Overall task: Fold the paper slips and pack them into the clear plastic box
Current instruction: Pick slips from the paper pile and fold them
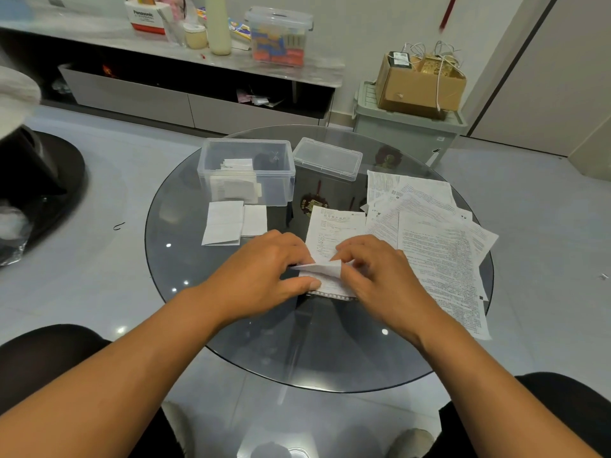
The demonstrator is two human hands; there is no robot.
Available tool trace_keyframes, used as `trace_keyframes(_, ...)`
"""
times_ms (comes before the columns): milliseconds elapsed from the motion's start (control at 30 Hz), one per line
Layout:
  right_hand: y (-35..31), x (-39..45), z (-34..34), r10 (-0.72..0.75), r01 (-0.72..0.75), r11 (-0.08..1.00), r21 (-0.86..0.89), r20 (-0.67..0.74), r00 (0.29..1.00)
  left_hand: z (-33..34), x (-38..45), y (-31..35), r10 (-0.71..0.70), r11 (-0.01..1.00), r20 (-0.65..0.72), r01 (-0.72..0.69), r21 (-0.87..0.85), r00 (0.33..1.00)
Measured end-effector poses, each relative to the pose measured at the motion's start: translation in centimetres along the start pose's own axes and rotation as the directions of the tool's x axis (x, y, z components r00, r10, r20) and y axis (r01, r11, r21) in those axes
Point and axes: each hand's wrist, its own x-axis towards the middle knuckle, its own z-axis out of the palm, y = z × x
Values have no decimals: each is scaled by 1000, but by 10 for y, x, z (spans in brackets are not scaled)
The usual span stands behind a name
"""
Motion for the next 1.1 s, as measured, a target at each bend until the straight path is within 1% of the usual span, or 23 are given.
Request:
trace_keyframes(100, -1, -1, -9, 37, -31, 998, -49, 120, 992, -2, 0, 0, -7, 1000, -15, 6, -15, 1000)
trace_keyframes(133, -2, -2, -12, 34, -27, 999, -41, 174, 984, -2, 0, 1, -2, 1000, -17, 2, -3, 1000)
trace_keyframes(200, -5, -7, -16, 23, -33, 999, 34, 265, 964, -1, 1, 3, 11, 999, -15, -11, 41, 1000)
trace_keyframes(233, -7, -9, -15, 14, -31, 998, 57, 268, 963, 0, 1, 4, 20, 998, -14, -19, 63, 1000)
trace_keyframes(300, -9, -7, -7, 15, -16, 1000, 8, 152, 988, 1, 1, 7, 26, 996, -27, -24, 83, 999)
trace_keyframes(367, -8, -3, 1, 77, -77, 997, -4, 29, 997, 2, 2, 10, -6, 996, -46, 10, 89, 999)
trace_keyframes(433, -6, 2, 7, 149, -149, 988, 34, -21, 989, 3, 4, 12, -69, 991, -63, 76, 114, 996)
trace_keyframes(467, -6, 3, 8, 175, -174, 984, 39, -23, 984, 2, 5, 13, -98, 988, -72, 106, 115, 993)
trace_keyframes(533, -4, 4, 10, 212, -212, 977, 23, -17, 977, 2, 7, 15, -139, 986, -79, 145, 79, 987)
trace_keyframes(600, -4, 5, 9, 230, -230, 973, -5, -7, 973, 1, 7, 14, -138, 986, -42, 141, 84, 990)
trace_keyframes(700, -2, 6, 5, 215, -214, 977, -28, 45, 976, 1, 8, 13, -125, 981, 18, 121, 151, 992)
trace_keyframes(767, 1, 7, 1, 198, -196, 980, -28, 82, 977, 2, 10, 16, -156, 980, 26, 151, 128, 987)
trace_keyframes(867, 3, 6, -4, 169, -169, 986, -13, 114, 979, 1, 11, 22, -247, 969, -10, 248, 16, 969)
trace_keyframes(1000, 4, 1, -10, 112, -119, 993, 21, 191, 975, 5, 9, 22, -379, 918, -55, 368, -146, 924)
trace_keyframes(1067, 4, 0, -13, 96, -103, 995, 19, 228, 969, 3, 8, 18, -432, 898, -109, 416, -145, 895)
trace_keyframes(1100, 4, -1, -14, 89, -95, 995, 16, 237, 967, -1, 7, 15, -454, 891, -144, 443, -104, 879)
